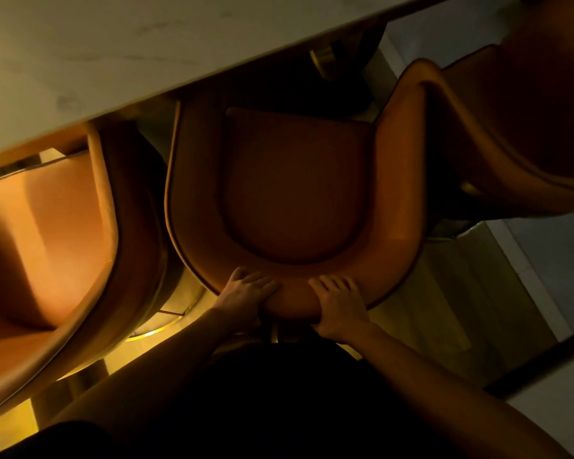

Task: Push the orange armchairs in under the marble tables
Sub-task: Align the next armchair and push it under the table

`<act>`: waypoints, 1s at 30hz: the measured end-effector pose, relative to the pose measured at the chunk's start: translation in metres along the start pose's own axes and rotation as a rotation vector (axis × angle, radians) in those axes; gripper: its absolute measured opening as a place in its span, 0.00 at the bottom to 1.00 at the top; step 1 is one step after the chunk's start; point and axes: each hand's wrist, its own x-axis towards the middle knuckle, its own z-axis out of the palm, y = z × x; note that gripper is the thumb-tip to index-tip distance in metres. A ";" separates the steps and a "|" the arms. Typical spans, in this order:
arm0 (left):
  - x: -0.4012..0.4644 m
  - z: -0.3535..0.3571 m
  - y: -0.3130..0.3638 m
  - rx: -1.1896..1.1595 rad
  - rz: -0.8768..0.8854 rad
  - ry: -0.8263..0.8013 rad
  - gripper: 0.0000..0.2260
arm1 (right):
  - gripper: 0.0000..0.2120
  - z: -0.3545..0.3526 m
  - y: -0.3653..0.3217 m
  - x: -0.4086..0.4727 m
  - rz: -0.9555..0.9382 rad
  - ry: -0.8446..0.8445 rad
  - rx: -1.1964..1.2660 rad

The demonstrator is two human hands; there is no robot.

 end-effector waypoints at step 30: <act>0.004 -0.006 0.007 -0.048 -0.117 -0.022 0.36 | 0.44 -0.011 0.006 0.001 -0.064 -0.130 -0.071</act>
